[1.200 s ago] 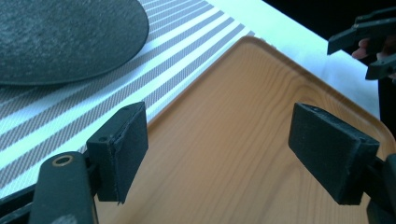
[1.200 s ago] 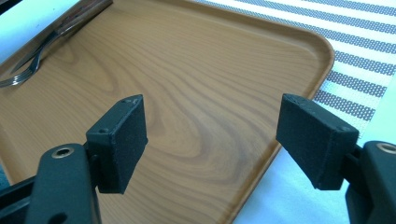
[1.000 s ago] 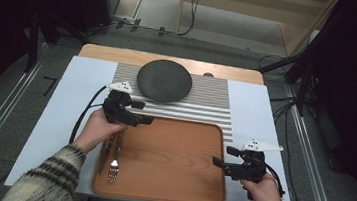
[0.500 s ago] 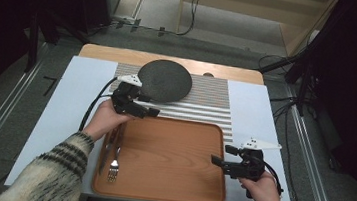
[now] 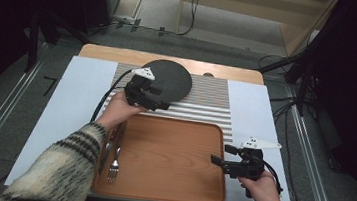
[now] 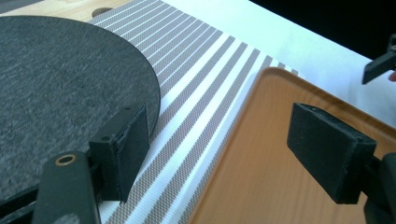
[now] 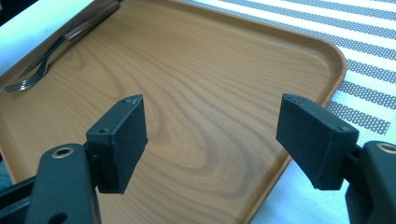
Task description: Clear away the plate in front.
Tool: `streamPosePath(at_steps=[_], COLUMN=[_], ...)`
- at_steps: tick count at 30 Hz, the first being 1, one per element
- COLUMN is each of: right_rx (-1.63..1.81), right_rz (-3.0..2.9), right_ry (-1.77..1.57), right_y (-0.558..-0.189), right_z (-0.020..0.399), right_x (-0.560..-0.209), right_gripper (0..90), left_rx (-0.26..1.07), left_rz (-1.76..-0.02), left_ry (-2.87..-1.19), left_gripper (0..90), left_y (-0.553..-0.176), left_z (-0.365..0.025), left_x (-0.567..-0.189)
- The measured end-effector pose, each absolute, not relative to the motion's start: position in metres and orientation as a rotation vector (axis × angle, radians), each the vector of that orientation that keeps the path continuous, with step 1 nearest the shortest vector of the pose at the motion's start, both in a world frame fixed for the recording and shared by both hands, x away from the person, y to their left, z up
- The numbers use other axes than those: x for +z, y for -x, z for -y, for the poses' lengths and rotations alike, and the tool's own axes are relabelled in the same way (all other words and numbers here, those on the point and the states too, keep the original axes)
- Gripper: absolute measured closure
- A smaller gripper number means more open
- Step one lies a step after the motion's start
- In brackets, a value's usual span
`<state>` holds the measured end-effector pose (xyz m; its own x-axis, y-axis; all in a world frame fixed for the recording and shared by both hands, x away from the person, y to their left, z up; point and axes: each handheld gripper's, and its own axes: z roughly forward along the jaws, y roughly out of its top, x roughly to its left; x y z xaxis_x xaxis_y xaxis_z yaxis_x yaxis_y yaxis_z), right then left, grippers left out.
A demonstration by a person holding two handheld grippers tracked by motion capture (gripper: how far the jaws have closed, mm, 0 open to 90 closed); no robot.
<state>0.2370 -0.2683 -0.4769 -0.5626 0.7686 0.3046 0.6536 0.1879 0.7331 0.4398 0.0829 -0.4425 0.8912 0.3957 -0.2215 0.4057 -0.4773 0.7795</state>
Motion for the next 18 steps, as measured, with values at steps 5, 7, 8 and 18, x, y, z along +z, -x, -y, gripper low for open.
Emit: streamPosePath(at_steps=[5, 7, 8, 18], right_rx=[1.329, 1.33, 1.329, 1.341], right_rz=[-2.31, -2.31, -2.309, -2.28], right_ry=[-1.4, -1.403, -1.404, -1.421], right_y=[-0.237, -0.237, -0.237, -0.235], right_z=[0.269, 0.269, 0.269, 0.273], right_x=[-0.477, -0.477, -0.477, -0.476], right_gripper=[22.7, 22.7, 22.7, 22.7], left_rx=[0.005, 0.01, 0.011, 0.062], left_rz=[-0.564, -0.562, -0.566, -0.509], left_ry=[-2.124, -2.132, -2.137, -2.208], left_gripper=[22.5, 22.5, 22.5, 24.2], left_y=[-0.449, -0.452, -0.454, -0.476], left_z=[-0.074, -0.071, -0.069, -0.056], left_x=[-0.446, -0.448, -0.449, -0.45])
